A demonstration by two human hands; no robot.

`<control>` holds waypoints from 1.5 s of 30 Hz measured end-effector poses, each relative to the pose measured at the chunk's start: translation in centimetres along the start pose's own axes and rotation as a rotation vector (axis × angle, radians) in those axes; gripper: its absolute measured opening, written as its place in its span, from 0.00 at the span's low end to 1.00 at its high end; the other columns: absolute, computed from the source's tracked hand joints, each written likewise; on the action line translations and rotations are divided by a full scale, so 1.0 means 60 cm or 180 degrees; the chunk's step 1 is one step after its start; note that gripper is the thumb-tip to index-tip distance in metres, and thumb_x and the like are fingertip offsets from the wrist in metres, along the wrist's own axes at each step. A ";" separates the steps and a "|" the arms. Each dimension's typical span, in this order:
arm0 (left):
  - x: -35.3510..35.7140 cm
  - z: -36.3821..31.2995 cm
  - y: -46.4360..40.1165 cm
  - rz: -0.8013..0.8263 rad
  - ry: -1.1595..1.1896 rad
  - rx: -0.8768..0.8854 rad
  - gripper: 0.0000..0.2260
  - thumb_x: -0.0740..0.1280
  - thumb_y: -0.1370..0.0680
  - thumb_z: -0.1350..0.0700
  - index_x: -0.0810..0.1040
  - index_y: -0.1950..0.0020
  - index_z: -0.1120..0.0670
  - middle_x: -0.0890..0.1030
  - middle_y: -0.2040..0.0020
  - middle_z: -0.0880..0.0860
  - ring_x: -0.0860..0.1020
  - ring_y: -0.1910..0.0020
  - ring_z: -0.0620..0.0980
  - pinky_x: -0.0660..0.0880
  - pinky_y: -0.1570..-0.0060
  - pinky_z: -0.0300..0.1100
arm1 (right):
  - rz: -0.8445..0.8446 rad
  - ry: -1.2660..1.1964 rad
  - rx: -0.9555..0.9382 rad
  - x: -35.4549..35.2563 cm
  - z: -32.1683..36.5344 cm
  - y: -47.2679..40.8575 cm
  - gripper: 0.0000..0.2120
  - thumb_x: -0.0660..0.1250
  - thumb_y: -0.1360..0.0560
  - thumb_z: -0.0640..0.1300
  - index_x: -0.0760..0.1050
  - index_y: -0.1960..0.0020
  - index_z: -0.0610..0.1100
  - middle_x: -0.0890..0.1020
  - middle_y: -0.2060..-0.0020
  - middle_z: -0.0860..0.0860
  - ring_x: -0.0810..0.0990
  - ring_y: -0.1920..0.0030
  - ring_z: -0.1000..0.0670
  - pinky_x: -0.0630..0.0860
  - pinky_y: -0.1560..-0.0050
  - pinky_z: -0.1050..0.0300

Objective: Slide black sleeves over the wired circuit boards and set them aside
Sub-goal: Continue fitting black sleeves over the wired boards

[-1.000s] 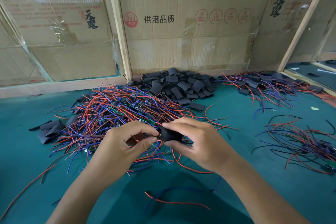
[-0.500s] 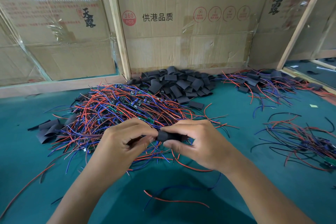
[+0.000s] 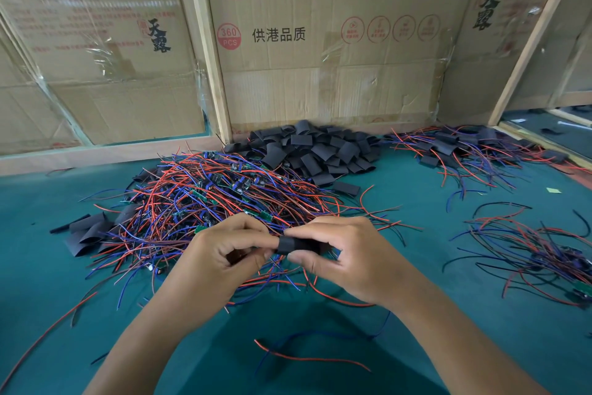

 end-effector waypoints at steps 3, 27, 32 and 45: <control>-0.001 0.003 0.001 -0.0032 0.0016 -0.0033 0.18 0.70 0.24 0.69 0.86 0.54 0.45 0.80 0.54 0.49 0.76 0.60 0.49 0.70 0.60 0.38 | 0.0032 -0.0218 0.0076 0.002 0.001 0.002 0.17 0.72 0.24 0.50 0.77 0.37 0.47 0.84 0.48 0.57 0.82 0.48 0.57 0.78 0.46 0.55; 0.022 0.044 0.005 0.0329 0.1550 -0.0746 0.12 0.67 0.25 0.56 0.87 0.46 0.53 0.73 0.66 0.57 0.70 0.71 0.49 0.67 0.71 0.35 | -0.0030 0.0837 -0.0491 0.004 0.008 0.000 0.09 0.68 0.21 0.43 0.79 0.43 0.40 0.83 0.57 0.47 0.81 0.60 0.43 0.78 0.61 0.46; 0.016 0.060 0.000 -0.0044 0.1509 -0.0821 0.13 0.67 0.22 0.49 0.86 0.47 0.56 0.73 0.69 0.53 0.67 0.71 0.47 0.64 0.72 0.36 | -0.0138 0.1042 -0.0380 -0.010 0.002 -0.001 0.08 0.68 0.21 0.45 0.80 0.46 0.43 0.82 0.60 0.50 0.79 0.64 0.45 0.77 0.65 0.47; -0.028 0.120 0.000 -0.1496 0.0391 -0.1018 0.13 0.62 0.18 0.58 0.83 0.58 0.50 0.70 0.72 0.49 0.60 0.74 0.49 0.55 0.74 0.39 | -0.0630 0.3850 0.0919 -0.312 -0.248 -0.125 0.11 0.65 0.19 0.40 0.73 0.45 0.31 0.79 0.58 0.33 0.81 0.59 0.31 0.76 0.64 0.40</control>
Point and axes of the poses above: each hand's wrist, its own y-axis away from the middle knuckle, its own x-axis out of the palm, z = x × y, the point moved 4 cm from there along -y, towards the middle knuckle
